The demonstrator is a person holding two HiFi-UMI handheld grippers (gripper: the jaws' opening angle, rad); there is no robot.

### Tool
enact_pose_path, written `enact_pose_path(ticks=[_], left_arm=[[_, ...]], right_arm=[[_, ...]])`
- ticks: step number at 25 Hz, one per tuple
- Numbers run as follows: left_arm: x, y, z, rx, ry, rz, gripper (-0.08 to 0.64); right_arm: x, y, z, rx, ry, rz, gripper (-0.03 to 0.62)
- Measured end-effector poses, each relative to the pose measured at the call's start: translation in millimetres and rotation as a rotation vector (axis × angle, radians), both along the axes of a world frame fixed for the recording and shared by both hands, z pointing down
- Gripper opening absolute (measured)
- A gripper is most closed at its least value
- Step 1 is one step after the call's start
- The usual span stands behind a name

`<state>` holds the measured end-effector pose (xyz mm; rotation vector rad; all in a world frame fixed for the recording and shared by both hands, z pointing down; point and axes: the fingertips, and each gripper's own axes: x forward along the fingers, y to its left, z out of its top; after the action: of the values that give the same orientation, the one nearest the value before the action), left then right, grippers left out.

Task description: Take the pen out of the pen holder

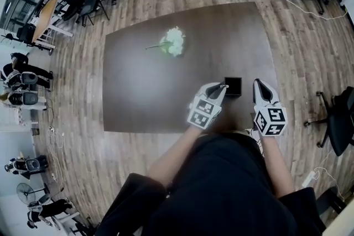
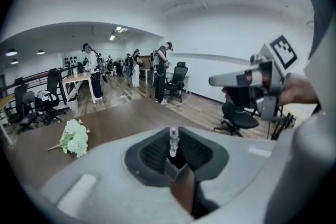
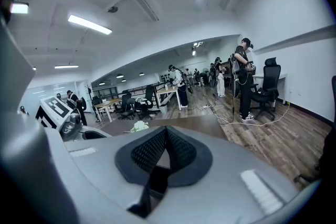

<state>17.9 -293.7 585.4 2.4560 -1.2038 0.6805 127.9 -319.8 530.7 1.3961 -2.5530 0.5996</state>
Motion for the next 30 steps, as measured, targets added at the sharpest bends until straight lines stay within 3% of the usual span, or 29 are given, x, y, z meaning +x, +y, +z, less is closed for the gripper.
enact_pose_path(ticks=[3,7,13,18,24,30], left_arm=[[-20.3,12.4,-45.9,0.071,0.089,-0.061,0.055],[-70.3,32.7,-96.3,0.134,0.183,-0.159,0.055],[-199.8,73.7,-136.2,0.249,0.210,-0.379,0.055],[-307.2,110.8,-156.4,0.339,0.185,-0.545,0.055],[-375.6,159.0,-167.4,0.401,0.171,-0.624,0.055],[-407.1,177.5,-174.7,0.428,0.168,-0.631,0.055]], right_arm=[[-9.8,11.0,-28.8,0.003,-0.069,0.006,0.002],[-42.9,24.3,-63.7,0.052,-0.079,-0.020,0.002],[-112.1,37.2,-91.4,0.150,0.014,-0.068,0.001],[-182.6,49.8,-101.8,0.185,0.068,-0.113,-0.003],[-237.4,78.2,-106.6,0.218,0.090,-0.120,-0.002],[-261.7,96.5,-106.1,0.233,0.095,-0.122,-0.002]])
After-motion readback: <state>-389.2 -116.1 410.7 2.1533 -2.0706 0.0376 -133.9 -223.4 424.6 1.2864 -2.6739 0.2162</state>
